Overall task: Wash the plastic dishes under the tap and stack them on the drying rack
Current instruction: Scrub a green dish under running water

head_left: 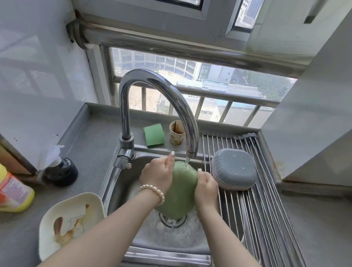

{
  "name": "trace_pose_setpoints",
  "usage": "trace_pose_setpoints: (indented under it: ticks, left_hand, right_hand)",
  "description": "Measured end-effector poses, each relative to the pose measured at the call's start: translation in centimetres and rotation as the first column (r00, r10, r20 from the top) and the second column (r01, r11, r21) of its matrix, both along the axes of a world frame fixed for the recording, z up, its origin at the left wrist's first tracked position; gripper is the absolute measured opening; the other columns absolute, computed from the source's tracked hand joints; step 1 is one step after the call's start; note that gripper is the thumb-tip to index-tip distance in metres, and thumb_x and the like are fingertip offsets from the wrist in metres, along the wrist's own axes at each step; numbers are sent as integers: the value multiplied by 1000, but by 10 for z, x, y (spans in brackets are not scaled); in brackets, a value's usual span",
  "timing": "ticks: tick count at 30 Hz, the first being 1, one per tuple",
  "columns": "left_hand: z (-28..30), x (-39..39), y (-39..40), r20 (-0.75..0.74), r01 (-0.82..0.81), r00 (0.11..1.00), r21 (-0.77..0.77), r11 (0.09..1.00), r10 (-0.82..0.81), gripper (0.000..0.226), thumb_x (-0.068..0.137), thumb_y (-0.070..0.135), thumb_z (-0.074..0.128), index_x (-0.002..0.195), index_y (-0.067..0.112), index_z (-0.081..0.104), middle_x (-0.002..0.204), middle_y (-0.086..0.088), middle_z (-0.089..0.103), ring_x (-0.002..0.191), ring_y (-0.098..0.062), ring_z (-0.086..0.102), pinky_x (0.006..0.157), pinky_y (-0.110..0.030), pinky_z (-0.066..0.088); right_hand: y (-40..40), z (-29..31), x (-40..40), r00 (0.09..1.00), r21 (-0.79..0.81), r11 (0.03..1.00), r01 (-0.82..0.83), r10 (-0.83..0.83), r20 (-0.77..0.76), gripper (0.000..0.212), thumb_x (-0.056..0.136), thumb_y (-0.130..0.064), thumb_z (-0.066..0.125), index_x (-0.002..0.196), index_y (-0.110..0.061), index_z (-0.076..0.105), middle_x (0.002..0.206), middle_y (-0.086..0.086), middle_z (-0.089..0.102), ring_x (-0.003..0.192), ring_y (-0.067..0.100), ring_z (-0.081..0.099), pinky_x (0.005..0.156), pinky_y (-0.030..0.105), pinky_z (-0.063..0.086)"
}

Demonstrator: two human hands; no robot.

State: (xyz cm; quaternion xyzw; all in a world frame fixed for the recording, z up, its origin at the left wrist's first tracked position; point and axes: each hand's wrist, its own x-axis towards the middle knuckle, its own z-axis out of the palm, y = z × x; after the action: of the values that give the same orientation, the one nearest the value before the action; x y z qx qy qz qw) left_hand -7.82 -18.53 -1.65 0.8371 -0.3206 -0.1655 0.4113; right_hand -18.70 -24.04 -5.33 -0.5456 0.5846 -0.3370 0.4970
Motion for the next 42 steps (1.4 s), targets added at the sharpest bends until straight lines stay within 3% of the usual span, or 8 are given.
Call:
trace_pose_setpoints:
  ticks: [4, 8, 16, 22, 28, 34, 38, 42]
  left_hand:
    - [6, 0, -8, 97, 44, 994, 68, 997, -50, 57, 97, 46, 39, 48, 15, 41, 49, 4, 45, 57, -21, 49, 52, -27, 29]
    - [22, -9, -19, 219, 103, 965, 196, 975, -146, 44, 90, 47, 47, 57, 18, 48, 57, 6, 50, 65, -19, 51, 59, -26, 34]
    - [-9, -18, -14, 734, 189, 629, 174, 966, -255, 59, 79, 69, 33, 66, 18, 60, 68, -1, 55, 65, -21, 49, 65, -34, 39]
    - [-18, -7, 2, 460, 142, 867, 143, 979, -193, 92, 59, 90, 24, 110, 22, 60, 106, 2, 61, 99, -21, 58, 72, -31, 47]
    - [-17, -1, 8, 50, -14, 999, 27, 1000, 12, 54, 80, 64, 53, 104, 16, 57, 102, -4, 64, 90, -23, 60, 70, -29, 41]
    - [-24, -4, 10, -277, -131, 951, 33, 991, 135, 47, 97, 49, 37, 80, 11, 60, 83, -9, 65, 86, -32, 59, 69, -34, 40]
    - [-18, -11, 6, -190, -179, 965, 14, 984, 178, 52, 102, 34, 28, 110, -2, 64, 110, -21, 66, 103, -38, 59, 82, -36, 45]
    - [-10, -17, 3, -132, -139, 981, 15, 990, 140, 51, 102, 36, 26, 104, 4, 66, 105, -19, 67, 100, -37, 60, 77, -35, 43]
  right_hand:
    - [3, 12, -1, 948, -267, 942, -205, 124, -293, 37, 94, -32, 24, 64, -19, 42, 71, 1, 51, 73, 23, 49, 72, 38, 38]
    - [1, 24, 11, 970, -260, 946, -191, 142, -196, 35, 86, -34, 25, 58, -19, 39, 61, 0, 47, 60, 17, 42, 65, 35, 35]
    - [-11, 21, 9, 962, 372, 902, 218, -263, 74, 30, 92, -23, 49, 71, -5, 60, 75, 6, 61, 81, 29, 60, 84, 41, 50]
    - [-10, 20, 11, 883, 544, 803, 243, -415, 218, 24, 93, -24, 54, 79, -5, 60, 76, 8, 61, 64, 21, 57, 67, 32, 49]
    - [-11, 8, 11, 832, 656, 721, 224, -492, 256, 17, 86, -21, 55, 75, -11, 61, 84, 11, 65, 68, 28, 61, 67, 35, 53]
    - [-12, 7, 9, 822, 651, 697, 301, -536, 193, 21, 85, -15, 50, 64, -10, 52, 66, 6, 56, 59, 25, 54, 57, 30, 47]
    - [-4, 10, 14, 909, 323, 864, 386, -416, 28, 34, 98, -23, 37, 104, -1, 61, 99, 15, 64, 93, 35, 59, 83, 40, 46]
    - [4, 6, 19, 961, -89, 979, 184, -198, -195, 41, 103, -30, 26, 120, -5, 53, 121, 15, 53, 112, 31, 50, 92, 36, 36]
